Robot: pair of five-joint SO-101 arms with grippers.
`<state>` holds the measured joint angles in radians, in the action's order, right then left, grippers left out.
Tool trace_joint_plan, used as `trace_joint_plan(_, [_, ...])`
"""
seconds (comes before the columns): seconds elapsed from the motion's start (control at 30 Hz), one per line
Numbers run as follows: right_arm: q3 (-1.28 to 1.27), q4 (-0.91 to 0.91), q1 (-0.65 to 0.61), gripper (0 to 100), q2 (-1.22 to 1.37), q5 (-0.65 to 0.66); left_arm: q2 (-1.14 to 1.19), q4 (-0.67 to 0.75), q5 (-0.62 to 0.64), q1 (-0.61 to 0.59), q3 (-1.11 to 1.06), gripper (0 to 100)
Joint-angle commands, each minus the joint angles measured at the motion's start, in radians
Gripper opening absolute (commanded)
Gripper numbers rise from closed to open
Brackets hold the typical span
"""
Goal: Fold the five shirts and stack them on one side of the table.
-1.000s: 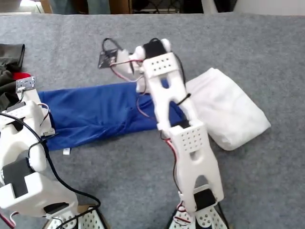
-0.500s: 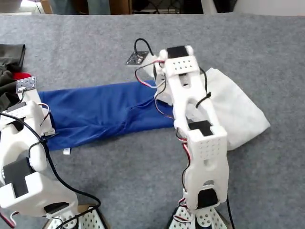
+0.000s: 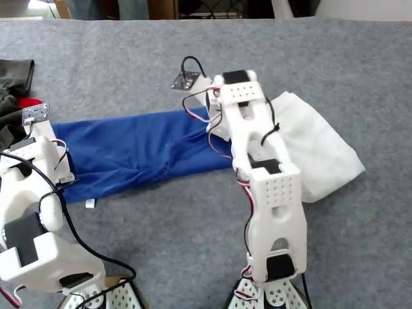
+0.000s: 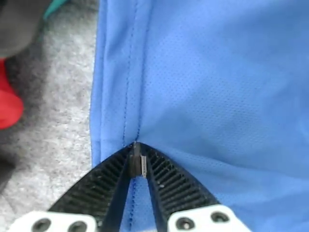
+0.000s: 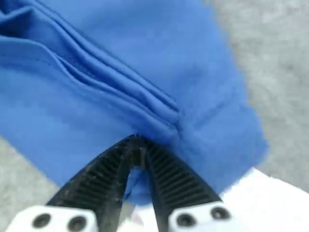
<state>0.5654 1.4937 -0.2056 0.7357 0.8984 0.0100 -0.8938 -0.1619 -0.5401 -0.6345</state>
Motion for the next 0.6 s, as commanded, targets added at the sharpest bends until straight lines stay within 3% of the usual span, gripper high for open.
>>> trace_joint_plan(0.0, [0.128, 0.112, -0.018, 1.5, -0.139, -0.006, -0.003, -0.011, 0.005, -0.019, 0.021, 3])
trace_joint_plan(0.17, [0.137, 0.178, -0.138, 1.5, -0.173, -0.078, -0.003, -0.011, 0.005, -0.019, 0.021, 3])
trace_joint_plan(0.37, [0.081, 0.029, -0.290, 1.5, -0.058, -0.190, -0.002, -0.011, 0.011, -0.019, 0.021, 3])
trace_joint_plan(0.57, [0.090, -0.069, -0.351, 1.5, 0.131, -0.227, 0.002, -0.011, 0.008, -0.018, 0.021, 3])
